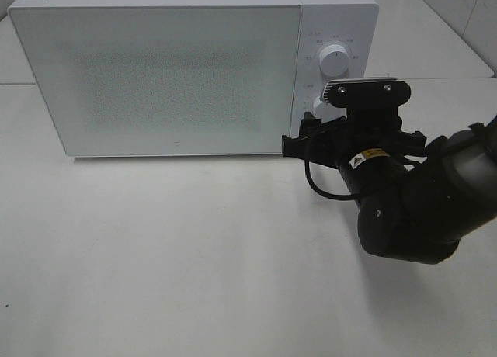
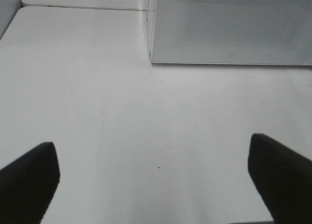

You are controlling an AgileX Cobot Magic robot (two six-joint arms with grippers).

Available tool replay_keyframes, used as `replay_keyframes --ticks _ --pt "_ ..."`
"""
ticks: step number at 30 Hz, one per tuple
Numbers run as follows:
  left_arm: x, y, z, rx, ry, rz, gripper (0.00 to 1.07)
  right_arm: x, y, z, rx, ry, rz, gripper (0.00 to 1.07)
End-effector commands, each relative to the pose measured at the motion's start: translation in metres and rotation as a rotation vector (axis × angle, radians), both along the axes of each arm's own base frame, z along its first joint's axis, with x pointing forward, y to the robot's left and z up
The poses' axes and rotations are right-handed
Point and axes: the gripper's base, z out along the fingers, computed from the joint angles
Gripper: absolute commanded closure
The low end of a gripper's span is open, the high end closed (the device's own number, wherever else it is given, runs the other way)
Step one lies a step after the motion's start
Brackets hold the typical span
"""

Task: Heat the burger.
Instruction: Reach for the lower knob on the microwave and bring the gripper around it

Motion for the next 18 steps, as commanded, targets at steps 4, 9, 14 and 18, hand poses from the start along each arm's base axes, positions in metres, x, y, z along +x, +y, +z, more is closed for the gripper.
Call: replay_keyframes --ticks 4,9,14,18 --pt "-0.003 0.0 -0.001 -0.003 -0.03 0.001 0.09 0.017 0.004 0.002 0.008 -0.051 0.014 0.32" --pt "-0.003 0.0 -0.001 -0.003 -0.03 0.001 0.09 0.028 0.004 -0.006 0.008 -0.038 0.003 0.32" --pt "-0.003 0.0 -0.001 -0.003 -0.03 0.001 0.09 0.033 0.007 -0.007 0.012 -0.042 0.002 0.32" --pt "-0.003 0.0 -0.001 -0.003 -0.03 0.001 0.09 0.034 0.007 -0.007 0.016 -0.048 -0.004 0.32"
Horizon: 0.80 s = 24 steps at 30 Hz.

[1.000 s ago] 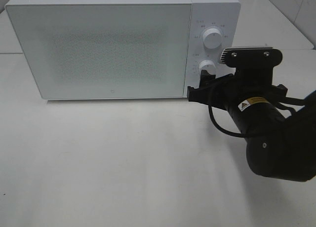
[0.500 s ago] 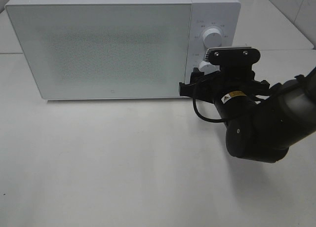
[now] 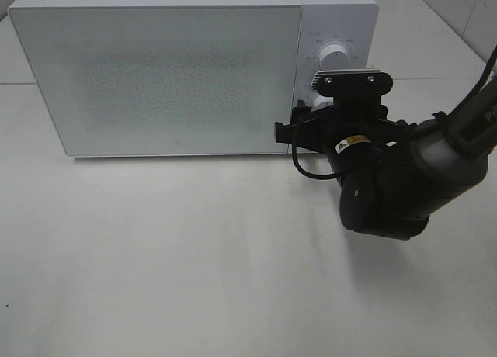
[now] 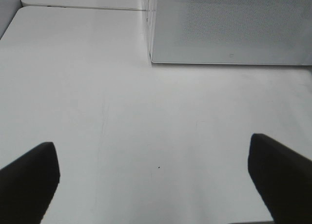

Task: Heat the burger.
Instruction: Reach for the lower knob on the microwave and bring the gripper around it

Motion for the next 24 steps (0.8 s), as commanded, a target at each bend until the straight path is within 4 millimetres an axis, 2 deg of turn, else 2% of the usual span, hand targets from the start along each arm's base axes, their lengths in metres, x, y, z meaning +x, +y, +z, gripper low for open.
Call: replay_keyframes --ticks 1,7,9,19,22,23,24 --pt "-0.003 -0.0005 -0.0005 -0.003 -0.03 0.001 0.09 0.0032 0.0014 0.0034 0.012 -0.021 0.003 0.32" --pt "-0.003 -0.0005 -0.0005 -0.003 -0.03 0.001 0.09 0.0029 0.0012 0.0032 0.015 -0.019 -0.005 0.34" --pt "-0.003 -0.0005 -0.0005 -0.003 -0.03 0.001 0.09 0.0022 0.0016 0.0039 0.014 -0.02 -0.003 0.39" --pt "-0.003 -0.0005 -0.0005 -0.003 -0.03 0.001 0.09 -0.0019 0.0073 0.0029 0.015 -0.01 0.0 0.41" --pt "-0.003 -0.0005 -0.0005 -0.003 -0.03 0.001 0.09 -0.0021 0.0078 0.003 0.015 -0.011 0.003 0.5" --pt "-0.003 -0.0005 -0.0005 -0.003 -0.03 0.001 0.09 -0.0021 0.0078 0.003 0.015 -0.011 0.003 0.6" --pt "-0.003 -0.0005 -0.0005 -0.003 -0.03 0.001 0.09 -0.0021 0.0078 0.003 0.015 -0.011 0.003 0.6"
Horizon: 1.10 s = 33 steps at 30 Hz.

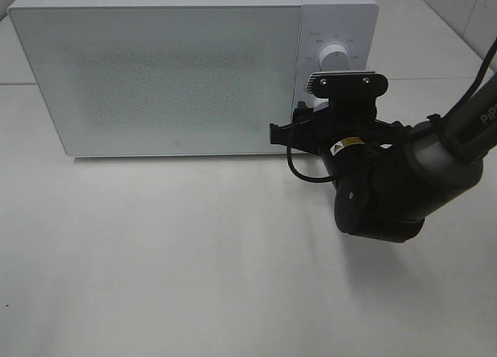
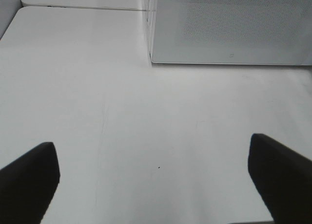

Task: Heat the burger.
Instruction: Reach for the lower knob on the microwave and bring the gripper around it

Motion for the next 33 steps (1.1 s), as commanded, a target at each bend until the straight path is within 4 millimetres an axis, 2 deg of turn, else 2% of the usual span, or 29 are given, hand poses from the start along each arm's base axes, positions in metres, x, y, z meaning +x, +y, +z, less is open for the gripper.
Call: replay_keyframes --ticks 1,2,3,5,6,8,24,33 --pt "-0.003 -0.0005 -0.0005 -0.003 -0.03 0.001 0.09 0.0014 0.0015 0.003 0.008 -0.013 -0.002 0.68" --pt "-0.003 -0.0005 -0.0005 -0.003 -0.03 0.001 0.09 0.0014 0.0015 0.0031 -0.002 -0.014 -0.001 0.8" --pt "-0.003 -0.0005 -0.0005 -0.003 -0.03 0.001 0.09 0.0014 0.0015 0.0031 -0.002 -0.014 -0.001 0.8" --pt "-0.003 -0.0005 -0.0005 -0.003 -0.03 0.001 0.09 0.0017 0.0015 0.0041 -0.023 -0.023 -0.002 0.96" --pt "-0.003 -0.0005 -0.0005 -0.003 -0.03 0.001 0.09 0.0017 0.0015 0.0041 -0.023 -0.023 -0.002 0.96" --pt "-0.003 -0.0005 -0.0005 -0.003 -0.03 0.001 0.09 0.0021 0.0005 0.0056 -0.027 -0.039 -0.008 1.05" --pt "-0.003 -0.0005 -0.0005 -0.003 -0.03 0.001 0.09 0.0025 0.0002 0.0086 0.001 -0.073 -0.007 1.05" --pt "-0.003 -0.0005 -0.0005 -0.003 -0.03 0.001 0.09 0.0025 0.0004 0.0092 0.261 -0.084 -0.016 1.07"
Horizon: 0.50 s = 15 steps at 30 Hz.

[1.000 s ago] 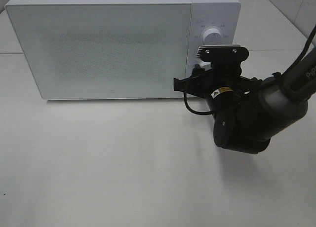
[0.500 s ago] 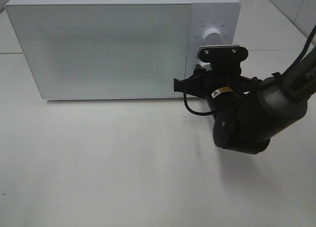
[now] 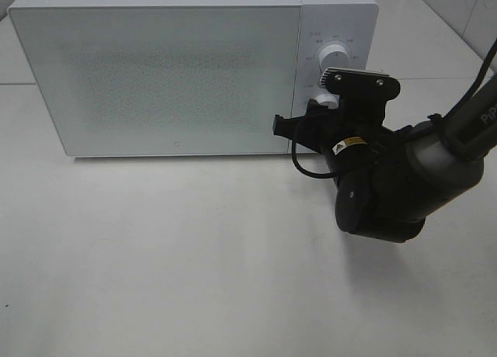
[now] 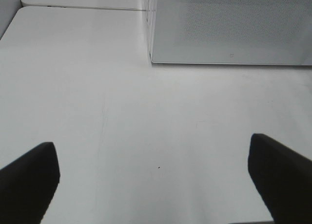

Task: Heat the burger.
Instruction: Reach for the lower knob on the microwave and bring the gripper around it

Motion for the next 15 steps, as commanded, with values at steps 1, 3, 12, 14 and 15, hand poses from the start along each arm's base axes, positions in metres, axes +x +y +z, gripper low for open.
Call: replay_keyframes --ticks 1,3,12,14,15 --pt "-0.003 -0.0005 -0.0005 -0.003 -0.03 0.001 0.09 0.0025 0.0022 0.0088 0.176 -0.08 0.006 1.07" --pt "-0.003 -0.0005 -0.0005 -0.003 -0.03 0.001 0.09 0.0025 0.0022 0.0086 0.207 -0.079 0.005 1.07" --pt "-0.003 -0.0005 -0.0005 -0.003 -0.03 0.001 0.09 0.0021 0.0113 0.0145 0.523 -0.123 0.106 1.06" --pt "-0.003 -0.0005 -0.0005 -0.003 -0.03 0.001 0.09 0.002 0.0111 0.0162 0.627 -0.138 0.107 1.05" --pt "-0.003 -0.0005 -0.0005 -0.003 -0.03 0.001 0.09 0.002 0.0111 0.0162 0.627 -0.138 0.107 1.05"
